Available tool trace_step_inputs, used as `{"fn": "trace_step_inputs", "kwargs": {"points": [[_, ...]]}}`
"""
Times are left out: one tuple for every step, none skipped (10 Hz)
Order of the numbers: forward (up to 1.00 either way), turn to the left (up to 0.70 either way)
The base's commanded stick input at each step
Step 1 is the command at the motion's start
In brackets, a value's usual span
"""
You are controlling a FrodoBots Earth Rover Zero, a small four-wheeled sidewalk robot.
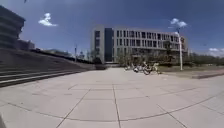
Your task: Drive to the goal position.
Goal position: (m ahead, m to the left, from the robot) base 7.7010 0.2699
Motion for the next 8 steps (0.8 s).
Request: {"fn": "trace_step_inputs", "kwargs": {"points": [[1.0,0.0],[1.0,0.0],[1.0,0.0],[1.0,0.0],[1.0,0.0],[1.0,0.0],[1.0,0.0],[1.0,0.0]]}}
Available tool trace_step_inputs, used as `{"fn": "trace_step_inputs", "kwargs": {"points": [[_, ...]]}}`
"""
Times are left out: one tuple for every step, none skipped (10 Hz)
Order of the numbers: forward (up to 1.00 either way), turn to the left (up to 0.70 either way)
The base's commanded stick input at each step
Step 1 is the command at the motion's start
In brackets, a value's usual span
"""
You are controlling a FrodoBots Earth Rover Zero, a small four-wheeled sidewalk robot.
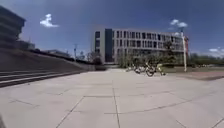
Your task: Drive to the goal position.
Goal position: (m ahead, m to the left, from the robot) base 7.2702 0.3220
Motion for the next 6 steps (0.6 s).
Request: {"fn": "trace_step_inputs", "kwargs": {"points": [[1.0,0.0],[1.0,0.0],[1.0,0.0],[1.0,0.0],[1.0,0.0],[1.0,0.0]]}}
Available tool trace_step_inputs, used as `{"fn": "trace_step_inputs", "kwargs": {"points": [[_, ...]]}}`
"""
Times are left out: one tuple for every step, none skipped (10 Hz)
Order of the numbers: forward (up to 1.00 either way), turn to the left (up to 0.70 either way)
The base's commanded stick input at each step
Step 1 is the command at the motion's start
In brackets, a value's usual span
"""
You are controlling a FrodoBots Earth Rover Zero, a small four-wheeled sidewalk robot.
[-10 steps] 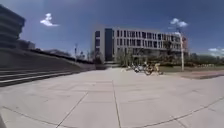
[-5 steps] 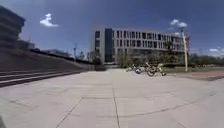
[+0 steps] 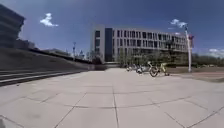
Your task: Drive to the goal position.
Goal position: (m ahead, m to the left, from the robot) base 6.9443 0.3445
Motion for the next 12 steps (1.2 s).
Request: {"fn": "trace_step_inputs", "kwargs": {"points": [[1.0,0.0],[1.0,0.0],[1.0,0.0],[1.0,0.0],[1.0,0.0],[1.0,0.0],[1.0,0.0],[1.0,0.0],[1.0,0.0],[1.0,0.0],[1.0,0.0],[1.0,0.0]]}}
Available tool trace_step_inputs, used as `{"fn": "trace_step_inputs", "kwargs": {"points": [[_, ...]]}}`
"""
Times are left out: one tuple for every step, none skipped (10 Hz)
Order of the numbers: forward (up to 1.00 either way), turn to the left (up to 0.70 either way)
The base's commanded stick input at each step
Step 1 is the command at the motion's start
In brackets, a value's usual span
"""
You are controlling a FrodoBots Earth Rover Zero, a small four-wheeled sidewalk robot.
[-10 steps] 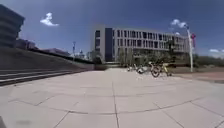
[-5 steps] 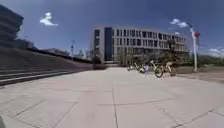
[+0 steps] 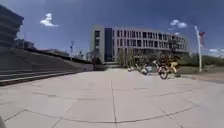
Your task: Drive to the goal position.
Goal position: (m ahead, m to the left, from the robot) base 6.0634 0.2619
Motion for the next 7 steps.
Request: {"fn": "trace_step_inputs", "kwargs": {"points": [[1.0,0.0],[1.0,0.0],[1.0,0.0],[1.0,0.0],[1.0,0.0],[1.0,0.0],[1.0,0.0]]}}
